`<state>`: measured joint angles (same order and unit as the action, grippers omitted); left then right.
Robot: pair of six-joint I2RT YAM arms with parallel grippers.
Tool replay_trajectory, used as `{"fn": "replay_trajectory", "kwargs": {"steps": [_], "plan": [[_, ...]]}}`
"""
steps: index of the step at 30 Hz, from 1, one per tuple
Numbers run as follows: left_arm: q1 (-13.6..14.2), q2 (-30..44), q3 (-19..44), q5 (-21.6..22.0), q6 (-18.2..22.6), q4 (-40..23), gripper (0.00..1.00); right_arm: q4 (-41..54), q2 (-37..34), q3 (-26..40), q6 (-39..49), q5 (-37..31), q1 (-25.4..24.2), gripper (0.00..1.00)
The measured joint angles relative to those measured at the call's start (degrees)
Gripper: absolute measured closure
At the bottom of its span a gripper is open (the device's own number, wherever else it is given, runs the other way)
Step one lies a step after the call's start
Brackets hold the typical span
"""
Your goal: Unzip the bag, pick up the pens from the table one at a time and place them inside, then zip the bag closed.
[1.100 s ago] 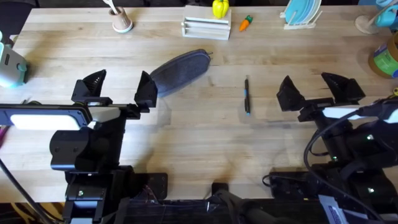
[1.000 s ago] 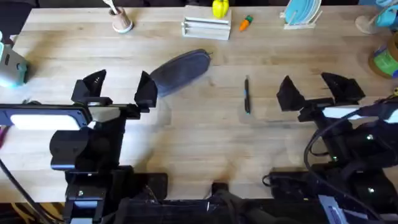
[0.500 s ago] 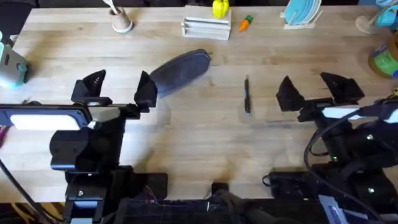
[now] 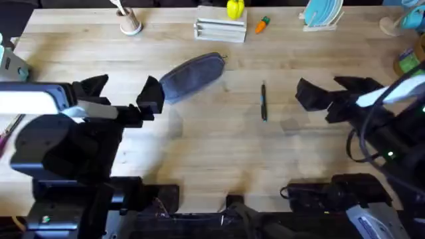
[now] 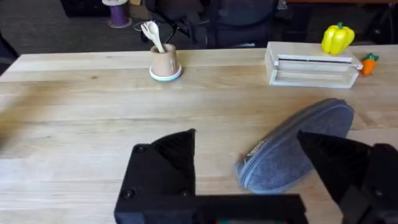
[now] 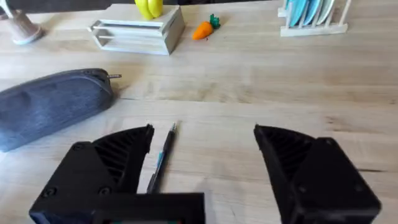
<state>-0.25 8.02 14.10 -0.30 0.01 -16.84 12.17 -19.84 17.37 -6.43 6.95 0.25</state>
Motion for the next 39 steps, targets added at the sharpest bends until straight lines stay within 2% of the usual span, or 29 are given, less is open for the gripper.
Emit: {"fn": "replay_trajectory", "kwargs": {"steps": [4, 9, 13, 18, 22, 27, 30, 33, 39], "plan": [[0.0, 8.6, 11.1, 0.8, 0.2, -7.0, 0.01, 6.2, -12.3, 13.2, 2.0, 1.0, 0.0, 0.007], [0.0, 20.1, 23.5, 1.7, 2.8, -16.8, 0.01, 14.6, -27.1, 29.6, 4.9, 3.4, 0.0, 0.007], [0.0, 28.2, 32.7, 1.8, 4.6, -23.1, 0.009, 21.1, -35.8, 40.7, 6.1, 5.5, 0.4, 0.007], [0.0, 35.1, 40.2, 1.8, 5.5, -26.5, 0.008, 27.1, -43.6, 50.7, 6.8, 6.7, 1.7, 0.007], [0.0, 39.0, 41.6, 1.4, 8.4, -29.2, 0.01, 28.2, -46.3, 52.6, 7.9, 7.0, 2.9, 0.008], [0.0, 42.3, 41.6, -4.1, 20.0, -36.3, 0.008, 28.1, -46.3, 52.6, 9.5, 7.1, 2.9, 0.007], [0.0, 45.3, 41.6, -6.1, 25.0, -36.4, 0.008, 28.1, -46.3, 52.6, 9.8, 7.1, 2.9, 0.007], [0.0, 48.5, 41.6, -6.7, 27.8, -36.4, 0.008, 28.0, -46.3, 52.6, 9.9, 7.1, 2.9, 0.007], [0.0, 53.9, 41.6, -8.1, 30.1, -36.4, 0.008, 27.5, -46.3, 52.6, 9.9, 7.2, 2.9, 0.007]]}}
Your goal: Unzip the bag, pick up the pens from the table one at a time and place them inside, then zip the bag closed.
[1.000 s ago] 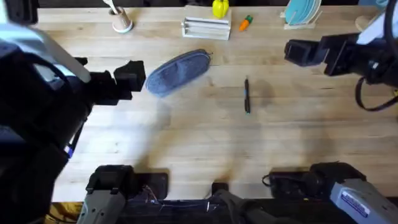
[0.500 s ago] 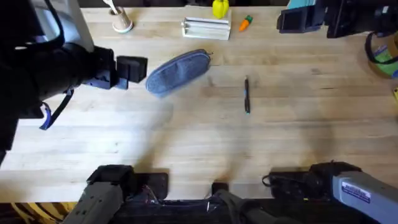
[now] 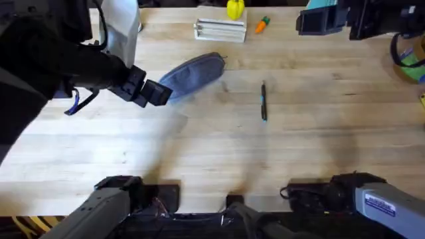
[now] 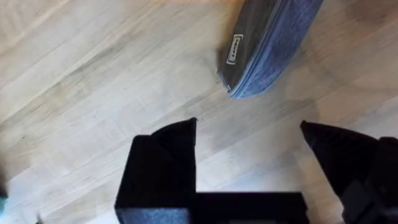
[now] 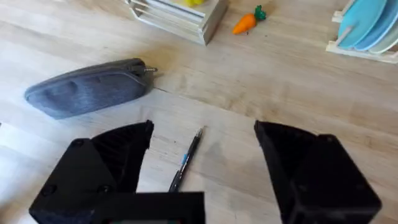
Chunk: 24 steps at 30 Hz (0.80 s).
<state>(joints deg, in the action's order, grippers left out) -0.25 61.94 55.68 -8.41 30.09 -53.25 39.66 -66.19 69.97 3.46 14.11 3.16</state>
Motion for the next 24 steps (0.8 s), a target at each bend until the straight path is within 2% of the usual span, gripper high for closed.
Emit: {"fn": "replay_trajectory", "kwargs": {"steps": [9, 19, 24], "plan": [[0.0, 10.1, 0.0, -5.5, 4.4, 3.0, 0.007, 0.0, 0.0, 0.0, 0.0, 0.2, 0.0, 0.007], [0.0, 21.0, 0.0, -7.9, 5.1, 10.8, 0.008, -0.4, 0.0, 0.0, 0.2, 0.2, 0.0, 0.007], [0.0, 23.0, 0.0, -8.4, 5.1, 13.4, 0.007, -0.4, 0.0, 0.0, 0.3, 0.2, 0.0, 0.007]]}}
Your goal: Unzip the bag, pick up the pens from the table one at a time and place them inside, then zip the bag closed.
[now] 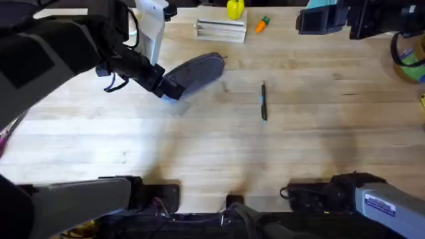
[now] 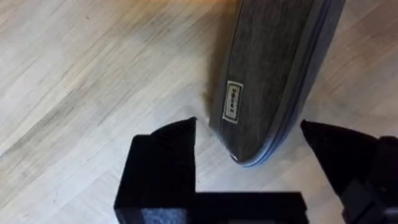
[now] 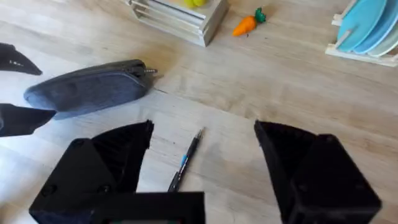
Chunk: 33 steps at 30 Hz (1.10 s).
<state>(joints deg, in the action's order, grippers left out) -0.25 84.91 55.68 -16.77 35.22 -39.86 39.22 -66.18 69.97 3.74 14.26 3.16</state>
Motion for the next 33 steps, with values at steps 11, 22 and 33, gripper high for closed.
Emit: {"fn": "replay_trajectory", "kwargs": {"steps": [11, 22, 33], "plan": [[0.0, 0.0, 0.0, -0.2, 0.0, 0.2, 0.007, 0.0, 0.0, 0.0, 0.2, 0.0, 0.0, 0.007], [0.1, 0.0, 0.0, -1.1, 0.2, -0.9, 0.711, 0.0, 0.0, 0.0, 0.2, 0.0, 0.0, 0.007], [0.2, 0.0, 0.0, -1.1, 0.4, -0.8, 0.958, 0.0, 0.0, 0.0, -1.9, 0.2, 0.0, 0.007]]}}
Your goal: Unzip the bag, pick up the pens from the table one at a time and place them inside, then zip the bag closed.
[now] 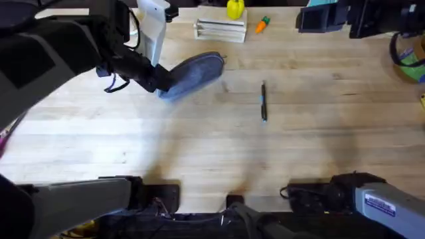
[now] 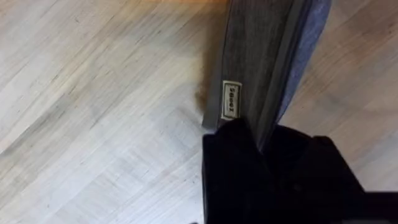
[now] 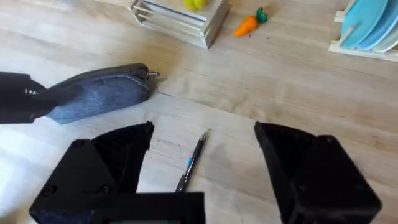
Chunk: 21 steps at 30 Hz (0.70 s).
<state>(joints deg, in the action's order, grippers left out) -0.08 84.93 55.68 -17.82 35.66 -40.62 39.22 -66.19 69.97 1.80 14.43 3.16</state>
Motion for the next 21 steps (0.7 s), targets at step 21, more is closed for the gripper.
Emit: {"fn": "replay_trajectory", "kwargs": {"steps": [21], "plan": [[0.0, 0.0, 0.0, 0.0, 0.0, 0.0, 0.96, -14.5, -23.0, 0.4, 1.1, 23.1, 1.7, 0.008]]}}
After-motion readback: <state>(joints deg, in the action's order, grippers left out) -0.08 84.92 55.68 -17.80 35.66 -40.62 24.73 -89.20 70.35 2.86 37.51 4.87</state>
